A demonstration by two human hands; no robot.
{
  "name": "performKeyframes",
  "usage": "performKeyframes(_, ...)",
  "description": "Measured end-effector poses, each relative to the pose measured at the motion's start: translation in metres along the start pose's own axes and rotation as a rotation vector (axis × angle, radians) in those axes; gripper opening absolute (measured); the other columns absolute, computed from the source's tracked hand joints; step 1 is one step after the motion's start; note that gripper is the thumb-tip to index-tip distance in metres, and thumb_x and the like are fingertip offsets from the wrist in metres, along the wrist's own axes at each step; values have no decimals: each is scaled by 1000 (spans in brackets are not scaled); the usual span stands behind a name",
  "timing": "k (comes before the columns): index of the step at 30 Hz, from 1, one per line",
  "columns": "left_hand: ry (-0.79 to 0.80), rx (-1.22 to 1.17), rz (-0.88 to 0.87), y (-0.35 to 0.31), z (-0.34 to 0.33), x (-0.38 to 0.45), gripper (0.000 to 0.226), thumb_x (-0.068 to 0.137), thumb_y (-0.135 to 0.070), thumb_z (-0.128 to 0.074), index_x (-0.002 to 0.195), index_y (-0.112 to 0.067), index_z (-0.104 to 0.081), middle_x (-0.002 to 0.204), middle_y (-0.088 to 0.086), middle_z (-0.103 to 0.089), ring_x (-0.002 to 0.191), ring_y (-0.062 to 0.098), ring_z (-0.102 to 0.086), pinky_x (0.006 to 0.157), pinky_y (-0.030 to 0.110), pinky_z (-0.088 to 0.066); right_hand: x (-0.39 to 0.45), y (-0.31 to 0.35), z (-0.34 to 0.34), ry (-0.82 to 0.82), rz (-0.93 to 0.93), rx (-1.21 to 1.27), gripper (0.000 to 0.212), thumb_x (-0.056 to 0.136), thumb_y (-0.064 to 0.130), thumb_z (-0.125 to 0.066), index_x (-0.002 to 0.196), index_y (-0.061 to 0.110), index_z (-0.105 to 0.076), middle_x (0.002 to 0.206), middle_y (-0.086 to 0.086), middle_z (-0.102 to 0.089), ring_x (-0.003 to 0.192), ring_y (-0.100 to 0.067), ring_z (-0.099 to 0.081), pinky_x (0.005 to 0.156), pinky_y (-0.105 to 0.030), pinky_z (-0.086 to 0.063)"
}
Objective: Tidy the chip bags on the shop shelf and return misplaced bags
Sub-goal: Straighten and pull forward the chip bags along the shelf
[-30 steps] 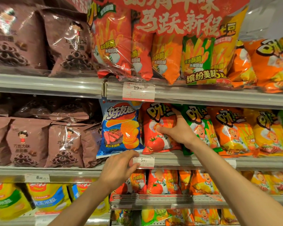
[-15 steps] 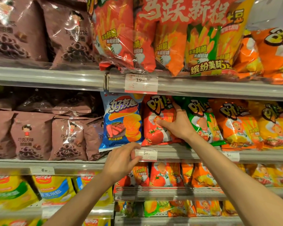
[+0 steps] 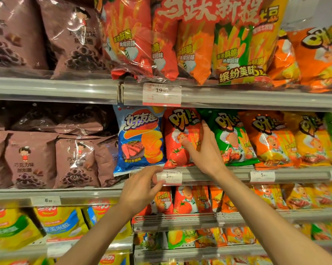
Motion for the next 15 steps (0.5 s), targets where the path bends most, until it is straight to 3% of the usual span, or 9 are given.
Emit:
performKeyframes(3,-55,-27,-44,-2,2,-12,36,95,-50,-53,125,-32,-58,97,-21,-52,76,-2,-49,61,23,-40,-27,1,0,-12,64,-46,85,95,57,-54,160,17,-14,165,-7,-22,152,-20,-19,123,-36,-21)
performKeyframes(6,-62,-71,-67,2,-3,-26,45,96,-56,-42,127,-28,-59,116,-10,-52,101,7,-53,78,30,-50,-63,-6,-5,7,70,-119,74,98,57,-48,159,24,-20,167,-1,-16,154,-14,-10,124,-40,-18)
performKeyframes(11,-176,-74,-128,5,-1,-51,44,97,-45,-53,132,-18,-60,138,3,-50,124,22,-48,101,40,-44,-127,-20,-21,27,91,-240,70,99,60,-42,156,21,-31,167,1,-17,155,-13,-8,125,-37,-14)
performKeyframes(15,-190,-80,-132,5,-15,-66,48,97,-42,-55,137,-15,-57,151,7,-42,139,29,-40,109,48,-37,-170,-48,-34,112,-38,-268,73,98,68,-34,158,28,-24,168,6,-11,155,-11,-4,126,-40,-14)
Point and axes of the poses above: each hand's wrist, its own x-axis towards the middle knuckle, its own z-axis out of the back of the hand, y = z × x, the point moved 10 cm from there along x, towards the middle knuckle
